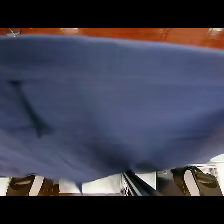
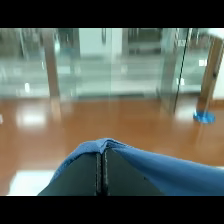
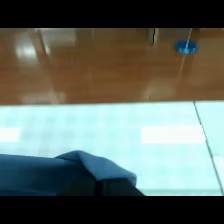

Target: Fold the shirts.

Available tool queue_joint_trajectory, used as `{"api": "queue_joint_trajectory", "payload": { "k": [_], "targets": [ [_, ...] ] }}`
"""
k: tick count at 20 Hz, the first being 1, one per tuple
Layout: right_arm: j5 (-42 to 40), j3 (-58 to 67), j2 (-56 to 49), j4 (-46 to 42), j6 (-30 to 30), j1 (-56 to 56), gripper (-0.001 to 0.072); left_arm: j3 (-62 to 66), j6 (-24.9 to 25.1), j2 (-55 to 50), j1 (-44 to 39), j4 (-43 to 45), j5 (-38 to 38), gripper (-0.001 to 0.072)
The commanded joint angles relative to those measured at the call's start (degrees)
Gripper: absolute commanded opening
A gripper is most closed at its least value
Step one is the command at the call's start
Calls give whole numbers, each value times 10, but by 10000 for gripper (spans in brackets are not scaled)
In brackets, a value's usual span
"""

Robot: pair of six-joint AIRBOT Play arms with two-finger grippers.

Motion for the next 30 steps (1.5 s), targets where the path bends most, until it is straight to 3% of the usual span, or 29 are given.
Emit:
{"api": "queue_joint_trajectory", "payload": {
  "k": [1, 3, 8, 12, 15, 21, 30],
  "targets": [
    [-9, -87, -14, 46, -6, 0, 31, -100, -31, -12, -18, 23, -5, 16],
    [-55, -159, -42, 70, -17, 0, 31, -171, -29, -49, -18, 7, 9, 16],
    [-176, -275, -209, 104, -59, 0, 31, -273, -25, -219, -26, -64, 141, 16],
    [-246, -260, -404, 204, -98, 3, 31, -231, -34, -396, -61, -66, 240, 16],
    [-276, -184, -549, 207, -91, 23, 31, -141, -60, -532, -68, -66, 249, 16],
    [-305, -19, -743, 207, -26, 68, 31, 6, -89, -714, -69, -98, 163, 16],
    [-177, -14, -750, 221, -49, 38, 32, 14, 9, -745, 2, -127, -70, 16]
  ]
}}
